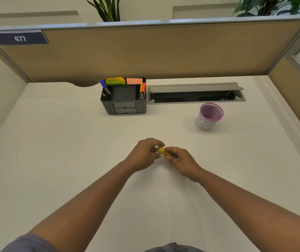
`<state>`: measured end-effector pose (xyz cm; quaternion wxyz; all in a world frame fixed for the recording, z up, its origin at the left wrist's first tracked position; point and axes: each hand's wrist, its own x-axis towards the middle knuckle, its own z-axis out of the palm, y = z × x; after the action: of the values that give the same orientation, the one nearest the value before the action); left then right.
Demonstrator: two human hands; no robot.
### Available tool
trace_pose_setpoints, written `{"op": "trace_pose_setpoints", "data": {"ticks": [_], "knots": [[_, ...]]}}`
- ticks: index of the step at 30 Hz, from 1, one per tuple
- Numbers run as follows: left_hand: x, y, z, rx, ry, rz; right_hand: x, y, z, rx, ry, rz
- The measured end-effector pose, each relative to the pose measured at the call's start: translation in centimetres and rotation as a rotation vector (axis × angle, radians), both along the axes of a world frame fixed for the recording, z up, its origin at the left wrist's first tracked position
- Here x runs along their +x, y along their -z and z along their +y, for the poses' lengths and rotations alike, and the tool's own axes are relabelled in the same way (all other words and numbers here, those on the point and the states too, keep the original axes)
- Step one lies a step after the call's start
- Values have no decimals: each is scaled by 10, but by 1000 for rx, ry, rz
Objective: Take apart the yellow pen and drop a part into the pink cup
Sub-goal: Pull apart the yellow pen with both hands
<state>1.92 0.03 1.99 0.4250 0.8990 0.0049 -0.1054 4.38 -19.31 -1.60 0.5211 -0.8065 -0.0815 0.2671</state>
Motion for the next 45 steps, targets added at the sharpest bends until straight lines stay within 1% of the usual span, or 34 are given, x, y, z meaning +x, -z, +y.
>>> {"op": "trace_pose_setpoints", "data": {"ticks": [4, 9, 13, 19, 31, 35, 41, 43, 45], "knots": [[-1, 0, 3, 0, -1, -11, -3, -1, 0, 0, -20, 1], [-1, -2, 0, 2, -16, -8, -2, -1, 0, -33, 23, -87], [0, -3, 0, -5, -19, -13, -1, -1, 2, -79, 18, -107], [-1, -6, 1, 0, -24, -17, -2, -3, 2, -83, 49, -151], [-2, -9, 2, 12, 23, -61, -7, -6, 1, -117, 49, -193], [-2, -7, 1, 10, -6, -60, -6, -6, 3, -100, 79, -187], [2, -7, 3, -9, 9, 0, -9, -4, 2, -82, 73, -144], [2, -7, 3, -46, -6, 22, -9, -3, 1, -64, 89, -117], [1, -6, 3, -130, -48, 63, -8, -2, 1, -37, 105, -94]]}}
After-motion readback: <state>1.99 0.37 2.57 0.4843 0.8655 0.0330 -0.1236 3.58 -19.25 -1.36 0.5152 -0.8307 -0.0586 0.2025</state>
